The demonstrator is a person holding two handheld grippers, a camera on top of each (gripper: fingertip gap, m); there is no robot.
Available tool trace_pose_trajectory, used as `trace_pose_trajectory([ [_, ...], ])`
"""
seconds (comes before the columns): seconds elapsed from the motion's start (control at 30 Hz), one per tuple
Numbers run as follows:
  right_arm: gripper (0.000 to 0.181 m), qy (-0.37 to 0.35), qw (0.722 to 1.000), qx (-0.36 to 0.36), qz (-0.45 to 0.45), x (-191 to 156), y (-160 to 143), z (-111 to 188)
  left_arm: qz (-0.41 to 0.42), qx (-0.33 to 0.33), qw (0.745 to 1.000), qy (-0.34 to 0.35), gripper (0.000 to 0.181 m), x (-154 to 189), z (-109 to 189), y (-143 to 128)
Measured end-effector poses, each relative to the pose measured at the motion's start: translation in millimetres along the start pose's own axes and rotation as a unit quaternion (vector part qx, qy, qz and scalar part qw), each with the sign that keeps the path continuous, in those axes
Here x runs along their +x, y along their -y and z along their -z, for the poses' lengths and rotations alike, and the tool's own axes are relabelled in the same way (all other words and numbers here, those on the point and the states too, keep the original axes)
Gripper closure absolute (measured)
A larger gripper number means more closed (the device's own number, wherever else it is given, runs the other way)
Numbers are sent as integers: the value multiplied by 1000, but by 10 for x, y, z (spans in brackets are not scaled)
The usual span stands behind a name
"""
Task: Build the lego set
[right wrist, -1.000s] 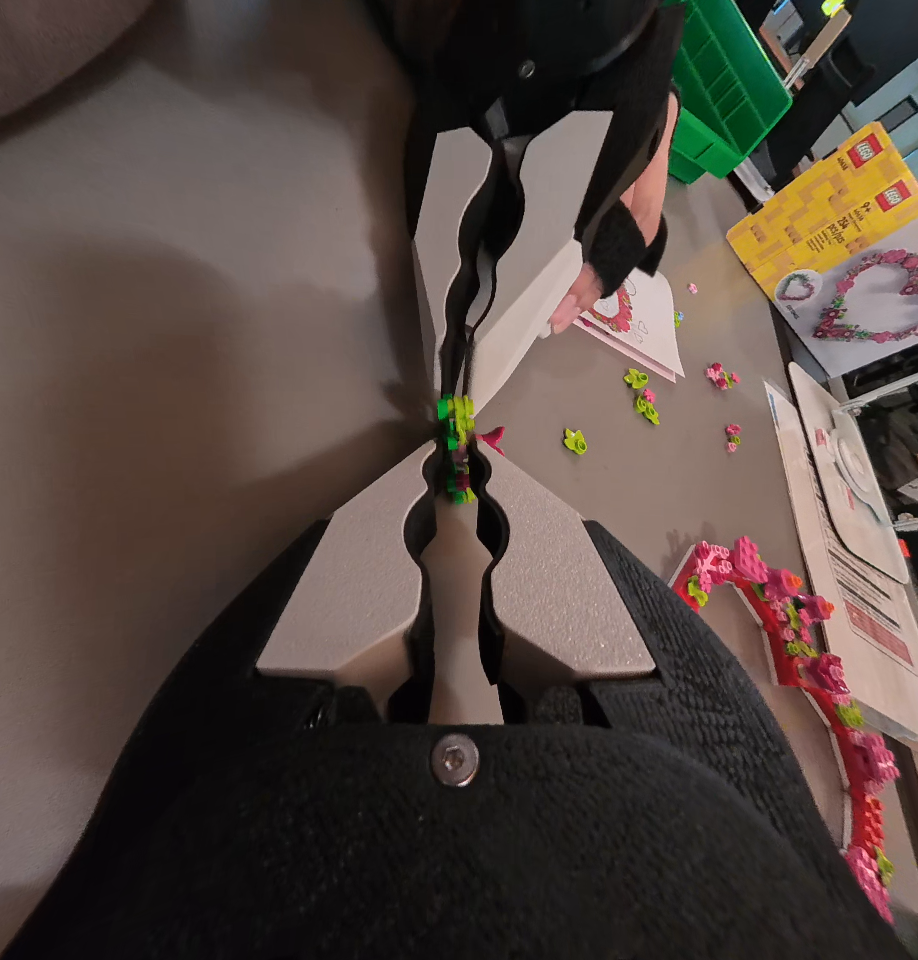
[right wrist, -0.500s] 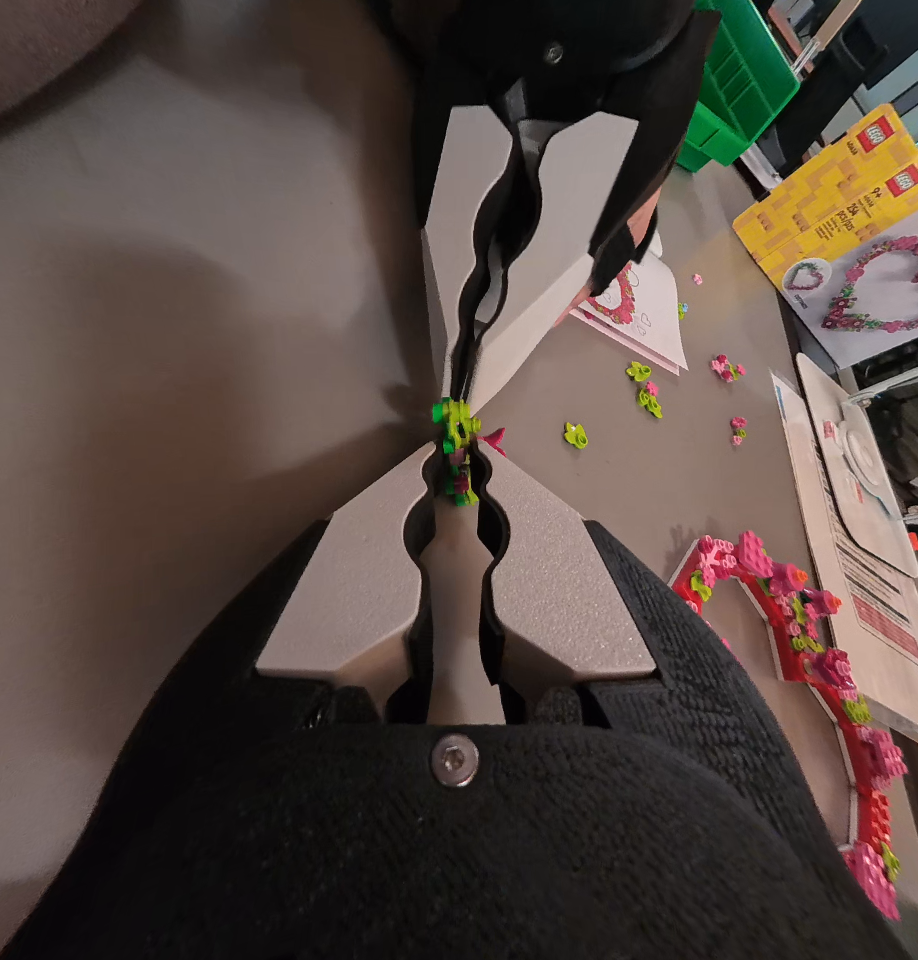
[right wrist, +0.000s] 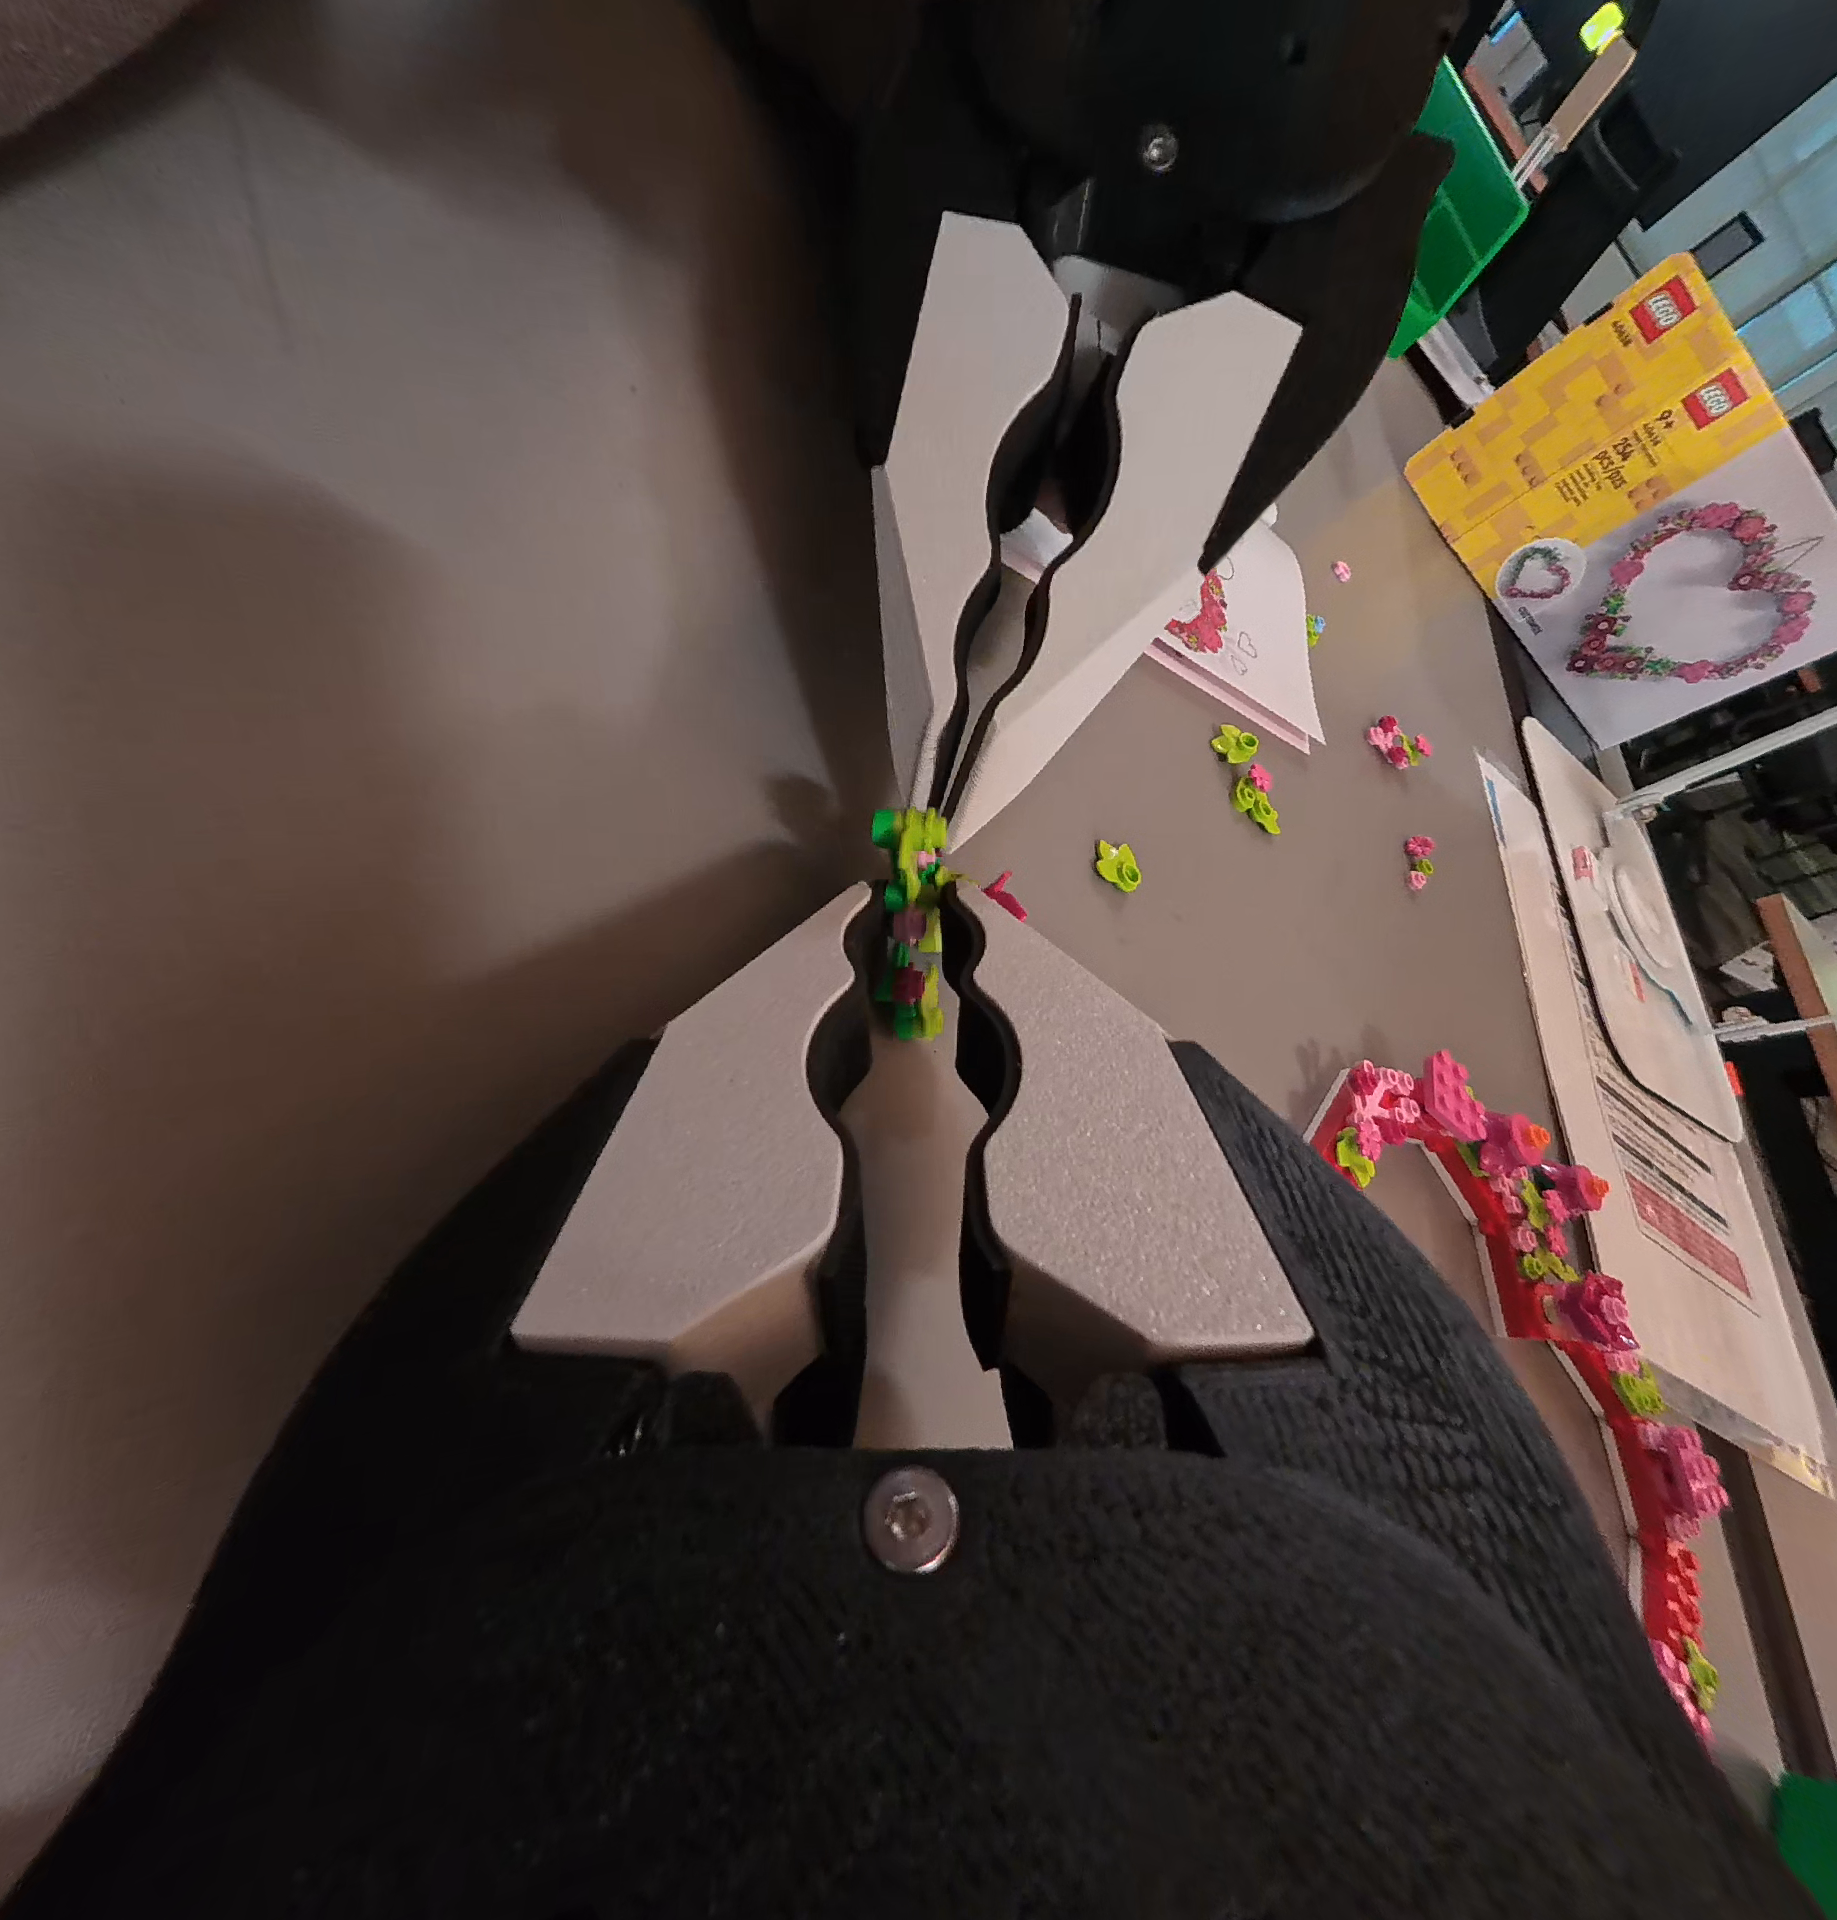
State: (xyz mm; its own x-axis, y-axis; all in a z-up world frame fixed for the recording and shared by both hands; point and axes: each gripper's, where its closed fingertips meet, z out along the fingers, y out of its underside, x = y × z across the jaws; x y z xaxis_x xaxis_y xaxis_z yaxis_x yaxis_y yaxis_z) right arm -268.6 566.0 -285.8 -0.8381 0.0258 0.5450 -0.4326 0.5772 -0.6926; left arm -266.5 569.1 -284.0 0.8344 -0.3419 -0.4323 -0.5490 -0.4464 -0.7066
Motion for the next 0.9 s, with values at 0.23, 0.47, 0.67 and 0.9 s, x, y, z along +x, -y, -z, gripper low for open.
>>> trace_pose_trajectory([
  [0.23,174,-6,1000,-6,19,-20,-19,2,10,-2,1000,-5,181,21,-18,-8],
  [0.47,174,-20,999,-6,36,-11,-35,24,18,-2,1000,-2,181,-1,-18,-29],
  [0.67,174,-24,999,-11,23,7,-44,24,9,14,1000,12,181,-25,-13,-30],
  [0.9,175,-32,999,-3,11,51,-27,44,-21,21,999,33,151,-49,-29,-13],
])
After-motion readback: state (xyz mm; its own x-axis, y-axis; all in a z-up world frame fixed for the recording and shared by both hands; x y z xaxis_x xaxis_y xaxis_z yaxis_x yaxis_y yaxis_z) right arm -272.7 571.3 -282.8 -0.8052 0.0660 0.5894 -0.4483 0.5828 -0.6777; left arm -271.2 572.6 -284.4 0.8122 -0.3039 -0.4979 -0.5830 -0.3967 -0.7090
